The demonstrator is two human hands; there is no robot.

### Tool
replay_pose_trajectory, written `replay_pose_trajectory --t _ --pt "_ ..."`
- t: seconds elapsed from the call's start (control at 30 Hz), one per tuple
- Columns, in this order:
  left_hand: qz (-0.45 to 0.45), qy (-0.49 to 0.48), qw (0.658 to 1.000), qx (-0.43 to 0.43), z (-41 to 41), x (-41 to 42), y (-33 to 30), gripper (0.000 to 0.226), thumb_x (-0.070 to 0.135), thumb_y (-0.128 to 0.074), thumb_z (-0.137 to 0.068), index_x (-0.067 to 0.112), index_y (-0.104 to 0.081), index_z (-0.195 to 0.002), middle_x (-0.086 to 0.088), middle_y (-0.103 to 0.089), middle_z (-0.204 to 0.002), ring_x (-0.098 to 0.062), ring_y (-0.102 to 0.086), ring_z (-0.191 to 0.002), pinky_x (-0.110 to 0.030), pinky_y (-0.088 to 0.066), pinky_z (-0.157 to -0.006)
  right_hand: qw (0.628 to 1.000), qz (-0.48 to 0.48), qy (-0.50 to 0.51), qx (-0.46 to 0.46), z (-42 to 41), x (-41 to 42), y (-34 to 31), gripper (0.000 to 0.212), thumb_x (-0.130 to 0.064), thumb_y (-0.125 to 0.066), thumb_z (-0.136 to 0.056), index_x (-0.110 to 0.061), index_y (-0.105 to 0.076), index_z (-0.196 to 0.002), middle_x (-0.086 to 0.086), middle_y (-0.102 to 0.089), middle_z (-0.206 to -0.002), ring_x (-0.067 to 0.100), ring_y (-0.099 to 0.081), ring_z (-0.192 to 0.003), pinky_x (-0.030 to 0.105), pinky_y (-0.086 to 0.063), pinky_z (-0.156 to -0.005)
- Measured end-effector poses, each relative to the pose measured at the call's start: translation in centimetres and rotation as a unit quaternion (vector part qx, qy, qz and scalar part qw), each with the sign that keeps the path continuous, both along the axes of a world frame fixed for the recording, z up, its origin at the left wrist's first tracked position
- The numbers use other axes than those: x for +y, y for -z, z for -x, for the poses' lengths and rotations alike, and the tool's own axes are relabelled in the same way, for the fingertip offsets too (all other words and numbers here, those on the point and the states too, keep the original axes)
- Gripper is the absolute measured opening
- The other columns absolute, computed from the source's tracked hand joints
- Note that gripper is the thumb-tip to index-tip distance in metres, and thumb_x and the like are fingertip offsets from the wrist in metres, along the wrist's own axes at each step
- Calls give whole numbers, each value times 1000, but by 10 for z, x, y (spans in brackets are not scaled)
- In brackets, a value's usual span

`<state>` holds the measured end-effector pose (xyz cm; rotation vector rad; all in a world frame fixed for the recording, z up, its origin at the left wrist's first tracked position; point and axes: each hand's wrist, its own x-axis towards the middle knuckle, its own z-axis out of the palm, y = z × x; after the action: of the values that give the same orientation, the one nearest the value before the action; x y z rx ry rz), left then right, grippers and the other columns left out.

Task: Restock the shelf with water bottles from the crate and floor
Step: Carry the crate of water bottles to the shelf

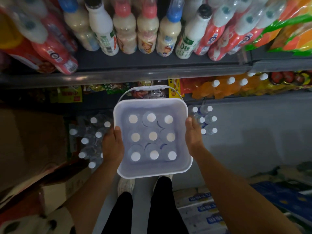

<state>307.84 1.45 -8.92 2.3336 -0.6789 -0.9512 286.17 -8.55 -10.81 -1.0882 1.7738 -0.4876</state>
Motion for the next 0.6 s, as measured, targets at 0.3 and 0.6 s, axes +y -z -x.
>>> replay_pose_trajectory --t 0.3,0.6 --pt "-48 -12 997 -55 0 1 17 43 27 -34 -104 -7 -53 -122 -30 -57 -120 -42 -53 -114 -38 -36 -97 999 2 -38 26 -6 2 -3 45 -40 -28 -102 -13 -46 -133 16 -47 -133 32 -44 -123 47 -35 -106" --pt "-41 17 998 -43 1 4 9 39 25 -35 -104 -1 -49 -130 -26 -55 -123 -39 -52 -116 -35 -36 -97 994 7 -103 40 -2 7 -16 46 -39 -28 -103 -16 -39 -142 8 -50 -137 26 -46 -126 30 -34 -98"
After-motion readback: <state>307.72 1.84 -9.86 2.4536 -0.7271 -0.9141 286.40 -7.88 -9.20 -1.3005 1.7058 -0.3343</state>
